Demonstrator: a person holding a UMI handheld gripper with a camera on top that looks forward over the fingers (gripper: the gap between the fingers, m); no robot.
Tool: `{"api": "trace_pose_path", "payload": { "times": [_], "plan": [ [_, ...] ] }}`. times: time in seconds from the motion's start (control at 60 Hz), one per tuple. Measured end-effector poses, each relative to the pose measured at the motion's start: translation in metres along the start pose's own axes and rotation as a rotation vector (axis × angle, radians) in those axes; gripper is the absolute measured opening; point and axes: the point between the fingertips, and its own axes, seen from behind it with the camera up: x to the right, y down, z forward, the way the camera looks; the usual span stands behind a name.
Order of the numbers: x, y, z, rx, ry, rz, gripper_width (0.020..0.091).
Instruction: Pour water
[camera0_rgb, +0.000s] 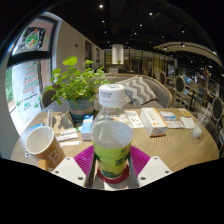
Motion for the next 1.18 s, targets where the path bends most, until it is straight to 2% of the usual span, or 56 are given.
{"api": "trace_pose_path", "payload": {
  "times": [0.05, 0.15, 0.267, 0.45, 0.767, 0.95, 1.183],
  "plan": [
    [0.005, 0.008, 0.003, -0.031, 0.014, -0.008, 0.0573],
    [0.007, 0.016, -0.005, -0.097, 0.041, -0.012, 0.0867],
    [0.001, 0.011, -0.038, -0.137, 0.051, 0.006, 0.0849],
    [-0.019, 0.001, -0.135, -0.175, 0.059, 0.033, 0.0848],
    [-0.048, 0.000, -0.301, -0.198, 0.101, 0.056, 0.0850],
    [-0.049, 0.007, -0.344, -0.194, 0.126, 0.044, 0.0853],
    [-0.048, 0.004, -0.358, -0.188, 0.120, 0.002, 0.0854]
  ]
}}
